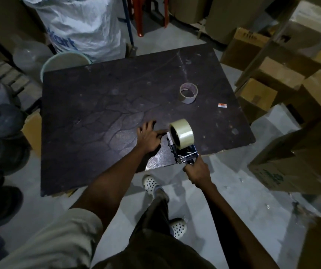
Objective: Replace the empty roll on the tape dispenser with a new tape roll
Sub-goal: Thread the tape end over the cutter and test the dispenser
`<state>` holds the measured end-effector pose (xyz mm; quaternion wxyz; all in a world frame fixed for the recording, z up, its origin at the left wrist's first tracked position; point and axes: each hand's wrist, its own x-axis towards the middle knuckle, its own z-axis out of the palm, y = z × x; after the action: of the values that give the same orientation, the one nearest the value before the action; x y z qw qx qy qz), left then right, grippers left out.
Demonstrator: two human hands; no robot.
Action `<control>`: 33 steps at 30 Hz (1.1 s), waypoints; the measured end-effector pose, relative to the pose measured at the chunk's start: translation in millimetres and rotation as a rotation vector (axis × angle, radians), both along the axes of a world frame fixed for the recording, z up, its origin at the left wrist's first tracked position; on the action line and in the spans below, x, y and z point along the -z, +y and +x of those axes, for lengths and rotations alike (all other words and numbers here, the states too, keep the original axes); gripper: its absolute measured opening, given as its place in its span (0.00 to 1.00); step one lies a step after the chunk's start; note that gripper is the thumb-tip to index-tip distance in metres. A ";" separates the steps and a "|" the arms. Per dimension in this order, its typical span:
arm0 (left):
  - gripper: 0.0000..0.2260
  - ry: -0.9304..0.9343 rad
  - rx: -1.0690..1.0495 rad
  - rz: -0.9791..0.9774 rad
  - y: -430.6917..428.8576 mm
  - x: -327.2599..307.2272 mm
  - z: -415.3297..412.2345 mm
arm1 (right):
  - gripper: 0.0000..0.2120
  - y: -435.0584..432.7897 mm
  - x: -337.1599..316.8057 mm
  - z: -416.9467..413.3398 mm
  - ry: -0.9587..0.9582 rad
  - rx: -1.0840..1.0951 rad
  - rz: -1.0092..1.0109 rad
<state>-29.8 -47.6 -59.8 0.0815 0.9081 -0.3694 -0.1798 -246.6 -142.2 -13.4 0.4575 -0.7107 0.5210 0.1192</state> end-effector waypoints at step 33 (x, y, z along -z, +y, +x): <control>0.21 0.233 -0.162 0.056 -3.2 -15.8 -26.9 | 0.27 -24.3 -23.0 -100.5 -0.099 0.076 0.012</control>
<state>-56.7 -50.8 -44.0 0.1126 0.9098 -0.2778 -0.2872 -347.1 -166.5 9.7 0.4914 -0.6925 0.5236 0.0695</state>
